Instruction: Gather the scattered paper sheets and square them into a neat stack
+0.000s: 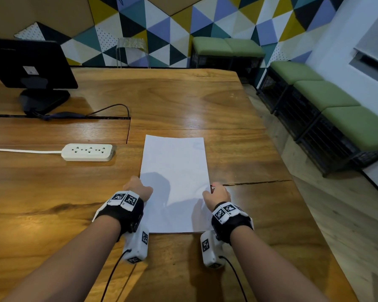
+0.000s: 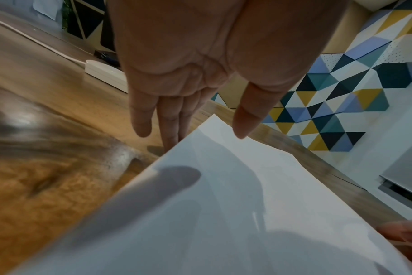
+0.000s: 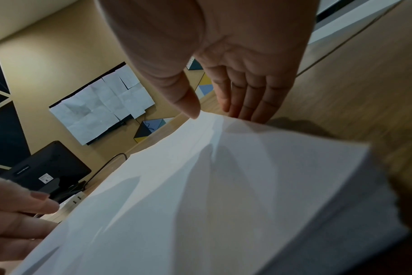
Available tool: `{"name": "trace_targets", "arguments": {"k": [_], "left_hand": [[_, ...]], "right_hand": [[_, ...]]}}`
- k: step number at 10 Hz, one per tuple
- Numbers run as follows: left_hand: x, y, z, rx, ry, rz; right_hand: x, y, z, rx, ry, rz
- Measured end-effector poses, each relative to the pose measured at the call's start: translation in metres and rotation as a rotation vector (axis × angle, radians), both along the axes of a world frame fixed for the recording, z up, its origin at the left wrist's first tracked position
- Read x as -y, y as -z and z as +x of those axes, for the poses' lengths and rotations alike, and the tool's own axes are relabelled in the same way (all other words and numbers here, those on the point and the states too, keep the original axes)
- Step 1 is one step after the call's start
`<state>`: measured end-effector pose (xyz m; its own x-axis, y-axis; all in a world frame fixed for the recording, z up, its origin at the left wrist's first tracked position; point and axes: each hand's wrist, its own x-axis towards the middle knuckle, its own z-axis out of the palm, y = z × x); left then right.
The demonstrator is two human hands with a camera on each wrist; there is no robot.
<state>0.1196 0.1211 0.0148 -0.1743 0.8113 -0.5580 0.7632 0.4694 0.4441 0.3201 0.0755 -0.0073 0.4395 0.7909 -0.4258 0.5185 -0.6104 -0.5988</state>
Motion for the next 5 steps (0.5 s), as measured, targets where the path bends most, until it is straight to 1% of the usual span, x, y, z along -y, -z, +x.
{"name": "trace_targets", "arguments": {"k": [2, 3, 5], "left_hand": [[0.002, -0.003, -0.006, 0.044, -0.033, 0.012], [0.006, -0.005, -0.007, 0.062, -0.021, 0.022], [0.008, 0.006, -0.015, 0.103, 0.066, 0.087]], "right_hand": [[0.008, -0.008, 0.003, -0.010, -0.036, -0.001], [0.012, -0.015, 0.002, -0.017, -0.062, -0.014], [0.018, -0.022, 0.006, -0.025, -0.057, 0.036]]}}
